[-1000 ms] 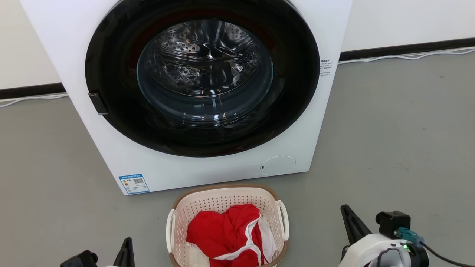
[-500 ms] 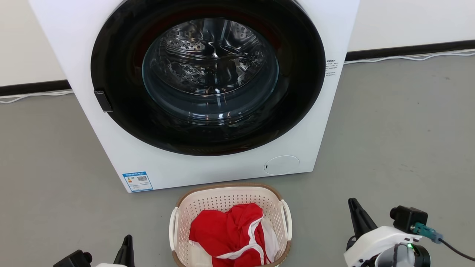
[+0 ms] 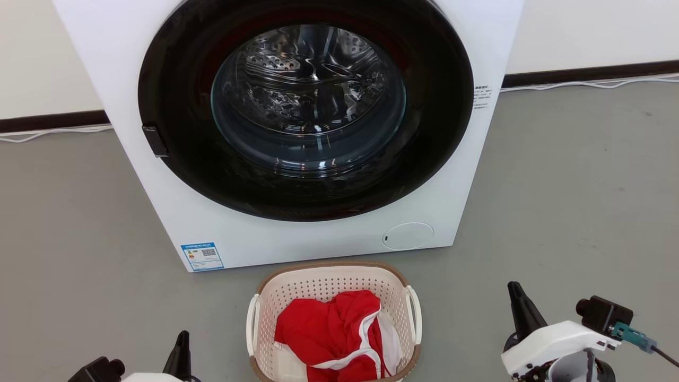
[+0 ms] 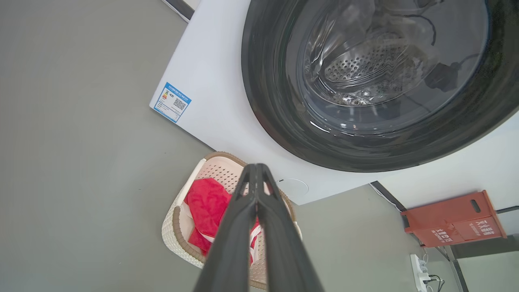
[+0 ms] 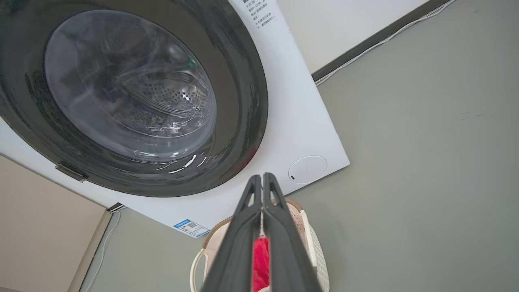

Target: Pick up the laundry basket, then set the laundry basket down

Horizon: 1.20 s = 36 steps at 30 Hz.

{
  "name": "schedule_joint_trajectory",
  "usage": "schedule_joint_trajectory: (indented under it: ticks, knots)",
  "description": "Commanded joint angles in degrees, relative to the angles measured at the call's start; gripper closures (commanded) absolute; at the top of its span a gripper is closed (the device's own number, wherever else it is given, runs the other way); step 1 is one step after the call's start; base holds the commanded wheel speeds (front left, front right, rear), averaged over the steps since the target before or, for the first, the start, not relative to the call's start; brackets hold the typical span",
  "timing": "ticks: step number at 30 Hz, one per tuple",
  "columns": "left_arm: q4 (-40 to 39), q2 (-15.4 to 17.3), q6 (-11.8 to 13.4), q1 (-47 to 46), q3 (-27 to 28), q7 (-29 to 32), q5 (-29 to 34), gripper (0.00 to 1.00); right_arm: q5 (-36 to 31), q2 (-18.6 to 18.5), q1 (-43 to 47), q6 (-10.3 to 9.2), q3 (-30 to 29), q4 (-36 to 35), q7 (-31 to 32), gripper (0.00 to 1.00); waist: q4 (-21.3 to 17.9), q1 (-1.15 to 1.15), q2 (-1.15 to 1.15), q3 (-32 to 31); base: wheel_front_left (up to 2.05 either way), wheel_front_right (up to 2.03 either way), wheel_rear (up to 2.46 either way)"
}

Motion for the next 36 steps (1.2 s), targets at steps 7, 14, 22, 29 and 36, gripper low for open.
schedule_joint_trajectory:
  ticks: [7, 14, 22, 29, 36]
  knots:
    - [-2.1, 0.3, -1.3, -3.6, 1.4, 1.1, -4.5, 1.0, 5.7, -0.1, -1.1, 0.2, -0.3, -3.1, 1.2, 1.0, 0.4, -0.01, 0.0, 0.1, 0.0, 0.0, 0.0]
    - [-2.6, 0.1, -1.8, -4.0, 1.8, 2.0, -8.3, 1.0, 10.8, -0.1, -0.8, 0.21, -1.0, -4.3, 2.1, 1.0, 0.9, -0.01, 0.0, 0.1, 0.0, 0.0, 0.0]
    - [-3.1, 0.0, -2.4, -4.5, 2.3, 3.1, -12.6, 1.0, 16.5, -0.1, -0.4, 0.21, -1.7, -5.8, 3.2, 1.0, 1.4, -0.01, 0.0, 0.2, 0.0, 0.0, 0.0]
    - [-3.6, -0.1, -2.9, -4.9, 2.7, 4.0, -16.4, 1.0, 21.5, -0.1, -0.1, 0.22, -2.3, -7.0, 4.2, 1.0, 1.9, -0.01, 0.0, 0.3, 0.0, 0.0, 0.0]
    - [-4.0, -0.2, -3.5, -5.3, 3.1, 5.0, -20.3, 1.0, 26.5, -0.1, 0.2, 0.23, -3.0, -8.3, 5.1, 1.0, 2.3, -0.01, 0.0, 0.4, 0.0, 0.0, 0.0]
